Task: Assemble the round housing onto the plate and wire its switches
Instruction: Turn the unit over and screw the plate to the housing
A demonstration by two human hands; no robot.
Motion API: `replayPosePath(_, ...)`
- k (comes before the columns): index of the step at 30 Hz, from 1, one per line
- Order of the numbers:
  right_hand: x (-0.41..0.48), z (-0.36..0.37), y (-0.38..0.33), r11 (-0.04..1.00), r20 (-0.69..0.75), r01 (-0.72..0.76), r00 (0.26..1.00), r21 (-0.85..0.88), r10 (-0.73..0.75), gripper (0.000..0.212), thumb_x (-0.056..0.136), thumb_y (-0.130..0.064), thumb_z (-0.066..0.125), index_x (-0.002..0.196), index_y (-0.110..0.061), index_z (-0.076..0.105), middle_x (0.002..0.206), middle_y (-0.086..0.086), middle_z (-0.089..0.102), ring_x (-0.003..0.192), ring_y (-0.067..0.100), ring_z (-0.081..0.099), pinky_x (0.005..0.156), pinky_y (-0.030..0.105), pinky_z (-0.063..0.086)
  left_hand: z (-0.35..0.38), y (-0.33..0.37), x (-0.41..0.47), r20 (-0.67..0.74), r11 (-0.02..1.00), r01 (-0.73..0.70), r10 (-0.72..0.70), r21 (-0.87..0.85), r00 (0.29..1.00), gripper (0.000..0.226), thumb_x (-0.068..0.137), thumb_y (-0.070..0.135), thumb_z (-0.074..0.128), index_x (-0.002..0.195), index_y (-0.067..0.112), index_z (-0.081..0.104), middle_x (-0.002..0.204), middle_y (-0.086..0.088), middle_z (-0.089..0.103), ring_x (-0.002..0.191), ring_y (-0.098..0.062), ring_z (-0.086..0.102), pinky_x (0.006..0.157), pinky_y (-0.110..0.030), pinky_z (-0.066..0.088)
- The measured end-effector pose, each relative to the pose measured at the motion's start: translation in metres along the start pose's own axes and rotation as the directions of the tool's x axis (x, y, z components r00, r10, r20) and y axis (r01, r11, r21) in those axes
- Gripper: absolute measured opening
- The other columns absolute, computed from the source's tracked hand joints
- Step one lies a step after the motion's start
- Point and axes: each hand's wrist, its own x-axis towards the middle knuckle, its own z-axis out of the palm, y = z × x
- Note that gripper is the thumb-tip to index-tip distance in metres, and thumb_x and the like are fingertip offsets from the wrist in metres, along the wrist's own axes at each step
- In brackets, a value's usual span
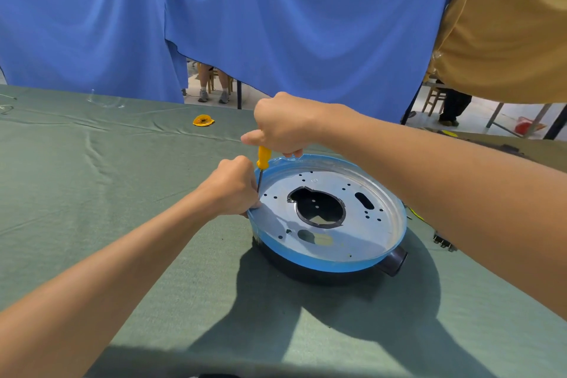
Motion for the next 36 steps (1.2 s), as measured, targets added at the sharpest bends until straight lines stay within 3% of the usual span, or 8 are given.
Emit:
replayPosePath(4,-0.005,-0.013,0.001,0.994,0.076,0.087,0.993,0.063,-0.092,0.022,0.091,-0.039,0.064,0.088,-0.017,0.061,0.066,-0.002,0.066,0.051,0.009,0.068,0.053,0.02,0.05,0.002,0.0,0.001,-0.021,1.0,-0.012,0.012,0.015,1.0,0.007,0.081,0.001,0.071,0.088,0.001,0.071,0.091,-0.015,0.068,0.078,-0.029,0.069,0.072,-0.041,0.062)
replayPosePath(7,-0.005,-0.014,0.001,0.992,0.024,0.119,0.993,-0.032,-0.118,0.018,0.092,-0.029,0.064,0.081,-0.016,0.066,0.06,0.0,0.067,0.046,0.002,0.062,0.046,0.016,0.043,0.001,0.0,0.002,-0.002,1.0,-0.004,0.004,-0.008,1.0,0.007,0.081,-0.001,0.07,0.088,-0.001,0.073,0.092,-0.017,0.069,0.078,-0.029,0.07,0.073,-0.04,0.063)
replayPosePath(11,-0.002,-0.007,-0.002,0.991,-0.019,0.102,0.994,-0.09,-0.104,0.043,0.097,-0.031,0.057,0.06,-0.015,0.041,0.054,0.003,0.047,0.053,0.019,0.051,0.047,0.026,0.035,0.0,-0.001,0.001,0.013,0.999,-0.002,0.002,-0.039,1.0,0.004,0.082,0.001,0.075,0.086,-0.001,0.075,0.086,-0.016,0.071,0.07,-0.025,0.072,0.068,-0.033,0.063)
replayPosePath(15,0.0,0.004,-0.005,0.997,-0.093,0.02,0.995,-0.079,-0.027,0.043,0.101,-0.025,0.044,0.062,-0.017,0.026,0.064,0.004,0.031,0.054,0.02,0.033,0.046,0.029,0.022,0.001,0.0,-0.002,-0.009,0.997,-0.034,0.034,0.065,0.999,0.016,0.082,0.013,0.079,0.09,0.0,0.074,0.089,-0.017,0.068,0.076,-0.03,0.07,0.074,-0.042,0.062)
replayPosePath(21,-0.001,-0.001,0.0,0.999,-0.011,0.016,1.0,0.051,-0.016,0.044,0.094,-0.051,0.054,0.073,-0.012,0.055,0.062,0.002,0.056,0.049,0.017,0.063,0.044,0.02,0.04,0.003,0.0,-0.001,-0.019,0.996,-0.031,0.033,0.086,0.999,0.013,0.083,0.009,0.07,0.095,0.004,0.066,0.099,-0.015,0.062,0.089,-0.032,0.063,0.081,-0.045,0.059)
replayPosePath(25,-0.004,-0.011,0.001,0.992,0.055,0.11,0.992,0.058,-0.113,0.008,0.089,-0.025,0.067,0.09,-0.017,0.066,0.074,0.0,0.066,0.058,0.01,0.069,0.05,0.02,0.053,0.002,0.0,0.001,-0.016,0.998,-0.02,0.021,0.058,1.0,0.011,0.082,0.004,0.067,0.093,0.002,0.069,0.099,-0.016,0.066,0.088,-0.033,0.066,0.079,-0.046,0.06)
replayPosePath(28,-0.006,-0.012,0.003,0.994,0.078,0.107,0.991,0.004,-0.107,0.002,0.089,-0.017,0.067,0.089,-0.017,0.069,0.068,-0.003,0.064,0.062,0.008,0.067,0.051,0.019,0.05,0.001,-0.001,0.003,0.014,0.999,-0.01,0.009,0.034,1.0,0.007,0.082,0.006,0.075,0.088,0.002,0.075,0.088,-0.015,0.071,0.074,-0.027,0.072,0.07,-0.038,0.063)
replayPosePath(36,-0.002,0.0,0.005,0.997,0.021,0.077,0.997,-0.028,-0.076,0.044,0.097,-0.04,0.053,0.065,-0.01,0.053,0.055,0.007,0.067,0.048,0.019,0.065,0.059,0.033,0.059,0.004,0.0,0.002,0.009,0.991,-0.028,0.027,0.129,1.0,0.016,0.084,0.012,0.071,0.097,0.003,0.066,0.098,-0.015,0.061,0.088,-0.03,0.061,0.077,-0.04,0.057)
